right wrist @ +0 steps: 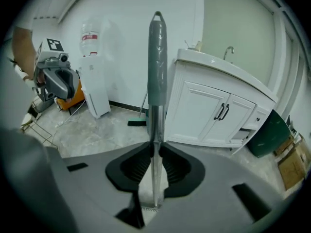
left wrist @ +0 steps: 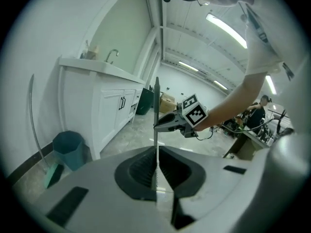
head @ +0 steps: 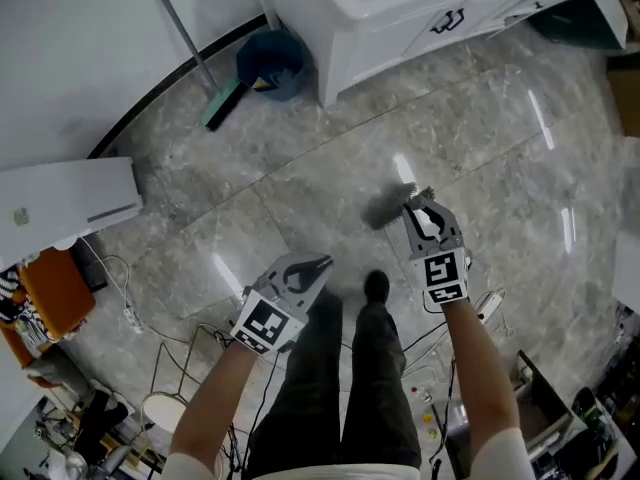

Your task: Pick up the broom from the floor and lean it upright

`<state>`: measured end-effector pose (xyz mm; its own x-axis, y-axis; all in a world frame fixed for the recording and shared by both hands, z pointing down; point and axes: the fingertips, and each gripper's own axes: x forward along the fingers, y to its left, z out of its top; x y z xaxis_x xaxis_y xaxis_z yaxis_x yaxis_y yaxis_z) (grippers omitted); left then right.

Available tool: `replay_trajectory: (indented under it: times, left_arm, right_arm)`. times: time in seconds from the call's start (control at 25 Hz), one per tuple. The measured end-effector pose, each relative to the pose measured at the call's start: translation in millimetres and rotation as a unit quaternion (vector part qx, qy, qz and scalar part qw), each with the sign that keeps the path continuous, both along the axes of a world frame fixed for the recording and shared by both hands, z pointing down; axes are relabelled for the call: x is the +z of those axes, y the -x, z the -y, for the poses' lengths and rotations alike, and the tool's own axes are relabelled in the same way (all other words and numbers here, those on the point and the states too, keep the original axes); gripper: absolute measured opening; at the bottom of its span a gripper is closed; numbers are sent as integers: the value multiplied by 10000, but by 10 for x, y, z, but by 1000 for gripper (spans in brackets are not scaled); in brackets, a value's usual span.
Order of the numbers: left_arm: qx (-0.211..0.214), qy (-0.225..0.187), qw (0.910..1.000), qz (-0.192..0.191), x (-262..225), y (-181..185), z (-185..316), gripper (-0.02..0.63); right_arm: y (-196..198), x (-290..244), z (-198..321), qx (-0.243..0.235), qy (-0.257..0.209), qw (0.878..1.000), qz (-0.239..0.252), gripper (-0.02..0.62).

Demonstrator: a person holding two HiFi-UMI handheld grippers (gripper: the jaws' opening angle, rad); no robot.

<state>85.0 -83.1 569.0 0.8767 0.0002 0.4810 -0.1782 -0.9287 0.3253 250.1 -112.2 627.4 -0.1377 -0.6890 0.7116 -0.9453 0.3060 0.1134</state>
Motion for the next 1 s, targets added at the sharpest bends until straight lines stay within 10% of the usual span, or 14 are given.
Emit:
replay_trajectory:
  times: [1.0]
  left_arm:
    - [-919,-88,9955,-220,-188,-948,1367,15]
  right_arm:
    - [-859,232,1663,800,202,9952,522,78]
